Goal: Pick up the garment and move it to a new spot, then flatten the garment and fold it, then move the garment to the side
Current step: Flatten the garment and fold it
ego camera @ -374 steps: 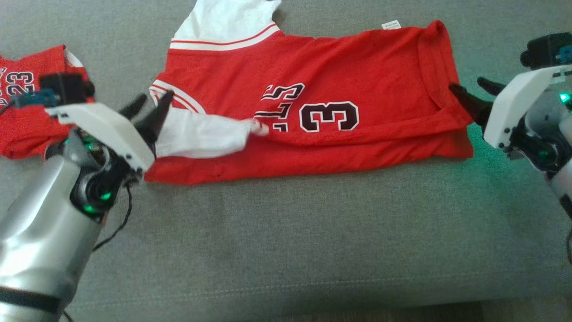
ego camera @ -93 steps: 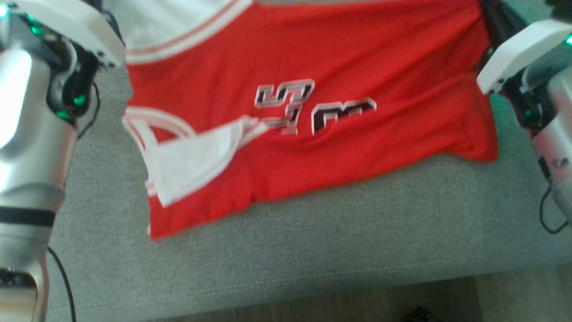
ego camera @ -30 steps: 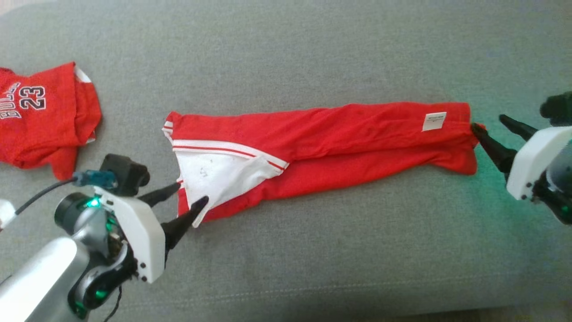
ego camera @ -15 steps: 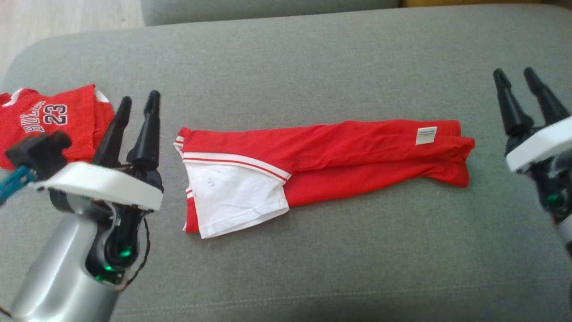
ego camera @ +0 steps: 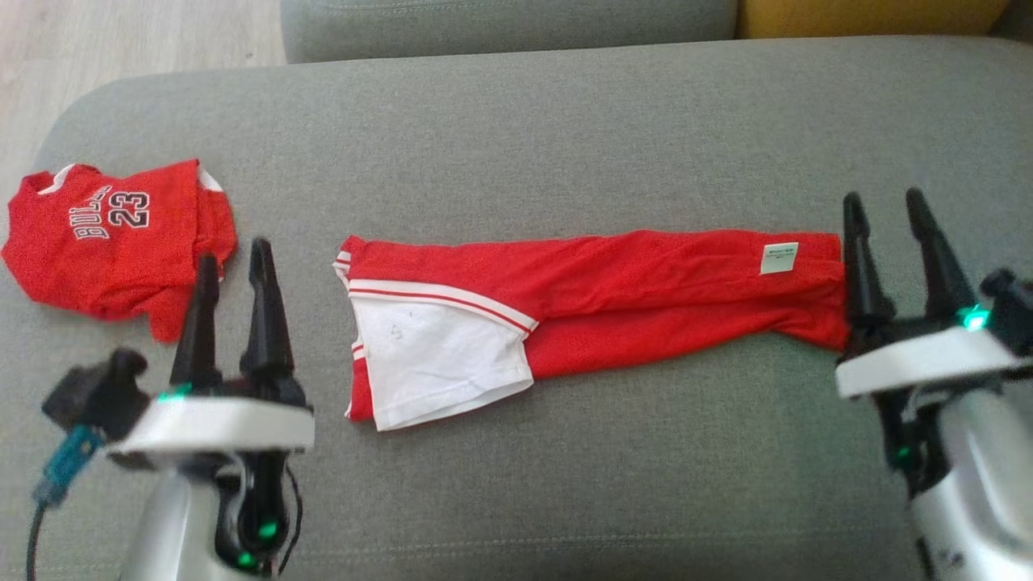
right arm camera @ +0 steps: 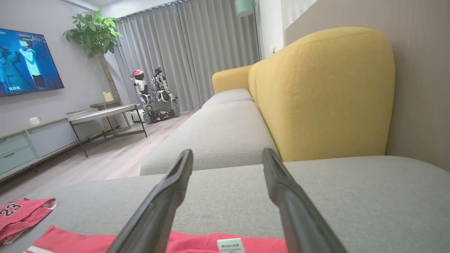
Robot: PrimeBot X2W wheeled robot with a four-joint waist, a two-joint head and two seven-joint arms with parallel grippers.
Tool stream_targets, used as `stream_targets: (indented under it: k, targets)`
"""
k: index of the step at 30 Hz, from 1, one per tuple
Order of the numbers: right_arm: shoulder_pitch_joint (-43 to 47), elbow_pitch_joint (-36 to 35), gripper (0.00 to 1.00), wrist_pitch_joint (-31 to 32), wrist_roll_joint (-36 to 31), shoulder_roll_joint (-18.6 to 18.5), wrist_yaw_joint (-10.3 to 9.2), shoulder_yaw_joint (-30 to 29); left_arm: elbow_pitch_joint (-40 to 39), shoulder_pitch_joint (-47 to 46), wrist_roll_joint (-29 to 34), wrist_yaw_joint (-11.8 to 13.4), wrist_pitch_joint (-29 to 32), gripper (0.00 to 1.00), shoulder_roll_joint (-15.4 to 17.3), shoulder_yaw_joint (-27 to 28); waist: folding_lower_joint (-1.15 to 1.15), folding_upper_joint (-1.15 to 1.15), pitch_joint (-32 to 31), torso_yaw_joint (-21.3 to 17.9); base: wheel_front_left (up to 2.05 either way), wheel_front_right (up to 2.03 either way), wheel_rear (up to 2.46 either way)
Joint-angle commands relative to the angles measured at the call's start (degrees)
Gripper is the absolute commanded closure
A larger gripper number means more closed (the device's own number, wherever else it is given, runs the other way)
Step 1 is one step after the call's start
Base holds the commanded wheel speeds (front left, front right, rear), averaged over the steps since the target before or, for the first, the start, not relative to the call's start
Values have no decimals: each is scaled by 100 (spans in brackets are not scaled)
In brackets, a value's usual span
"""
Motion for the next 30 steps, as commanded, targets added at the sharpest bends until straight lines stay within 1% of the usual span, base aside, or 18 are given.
stream_targets:
  k: [1, 3, 6, 9, 12, 15, 19, 20, 27, 30]
  targets:
    - [108, -301, 0, -60, -160, 128, 41, -46, -214, -69, 263, -124, -29, 0, 23, 319, 0, 0, -8, 4, 0, 0, 0]
    - [333, -503, 0, -60, -443, 338, 41, -205, -239, 94, 528, -286, -29, 0, -80, 466, 0, 0, -7, 9, 0, 0, 0]
    - [542, -663, 0, -61, -659, 548, 41, -361, -244, 211, 749, -398, -29, 0, -127, 567, 0, 0, -5, 30, 0, 0, 0]
    - [639, -683, 0, -61, -760, 654, 41, -494, -257, 199, 586, -418, -30, 0, -133, 521, 0, 0, -3, 57, 0, 0, 0]
    - [619, -555, 0, -61, -695, 731, 41, -604, -253, 178, 545, -407, -30, 0, -134, 480, 0, 0, -18, 64, 0, 0, 0]
    - [518, -282, 0, 6, -598, 817, 41, -810, -246, 175, 510, -393, -30, 0, -134, 407, 0, 0, -2, 67, 0, 0, 0]
    - [187, 137, 0, 197, -439, 943, 41, -1212, -260, 136, 429, -357, -30, 0, -135, 322, 0, 0, 186, 81, 0, 0, 0]
    - [187, 137, 0, 197, -439, 943, 41, -1212, -260, 136, 429, -357, -30, 0, -135, 322, 0, 0, 186, 81, 0, 0, 0]
    - [-519, 1072, 0, 601, -287, 1101, 41, -1904, -198, -11, 448, -376, -30, 0, -135, 206, 0, 0, 507, 156, 0, 0, 0]
    - [-758, 1524, 0, 835, -298, 1143, 41, -2114, -181, -86, 459, -389, -30, 0, -135, 157, 0, 0, 593, 200, 0, 0, 0]
